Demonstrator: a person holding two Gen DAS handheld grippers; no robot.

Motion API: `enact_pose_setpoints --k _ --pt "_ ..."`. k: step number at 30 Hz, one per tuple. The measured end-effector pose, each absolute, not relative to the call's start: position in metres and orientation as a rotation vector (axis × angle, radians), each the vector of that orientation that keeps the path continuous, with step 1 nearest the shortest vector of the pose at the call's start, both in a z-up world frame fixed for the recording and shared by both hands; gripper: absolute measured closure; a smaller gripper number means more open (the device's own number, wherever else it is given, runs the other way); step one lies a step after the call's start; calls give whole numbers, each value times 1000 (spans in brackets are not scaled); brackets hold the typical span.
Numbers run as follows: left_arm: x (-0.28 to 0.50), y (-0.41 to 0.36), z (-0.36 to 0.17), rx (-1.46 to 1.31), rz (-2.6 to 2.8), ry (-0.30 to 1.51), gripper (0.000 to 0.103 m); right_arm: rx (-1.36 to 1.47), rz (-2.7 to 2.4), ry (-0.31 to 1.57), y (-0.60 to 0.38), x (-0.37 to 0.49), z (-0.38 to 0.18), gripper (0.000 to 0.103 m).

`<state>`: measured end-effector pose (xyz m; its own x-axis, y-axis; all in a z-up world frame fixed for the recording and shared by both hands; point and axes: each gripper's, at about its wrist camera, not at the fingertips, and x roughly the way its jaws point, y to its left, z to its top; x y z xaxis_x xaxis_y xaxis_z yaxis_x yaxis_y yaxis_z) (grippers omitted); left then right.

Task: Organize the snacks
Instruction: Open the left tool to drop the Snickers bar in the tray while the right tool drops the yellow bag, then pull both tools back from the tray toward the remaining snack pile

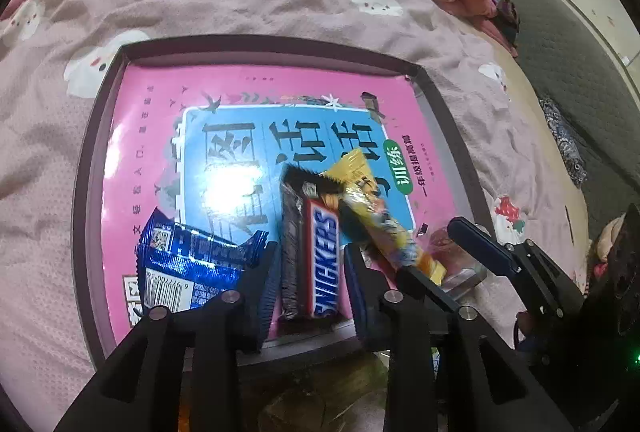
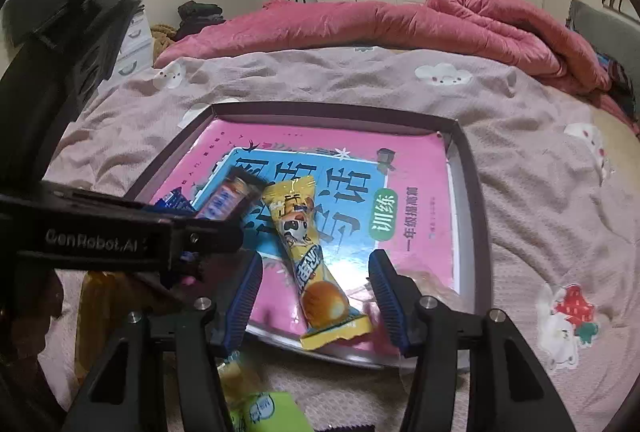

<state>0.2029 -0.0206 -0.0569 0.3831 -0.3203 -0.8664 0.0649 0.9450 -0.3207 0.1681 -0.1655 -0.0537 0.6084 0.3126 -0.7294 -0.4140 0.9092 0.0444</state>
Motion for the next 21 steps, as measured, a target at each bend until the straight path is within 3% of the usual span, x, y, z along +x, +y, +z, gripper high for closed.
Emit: enact_pose_setpoints --k 21 --pt "174 -30 -41 -234 -299 1075 44 -107 366 744 -179 150 -43 43"
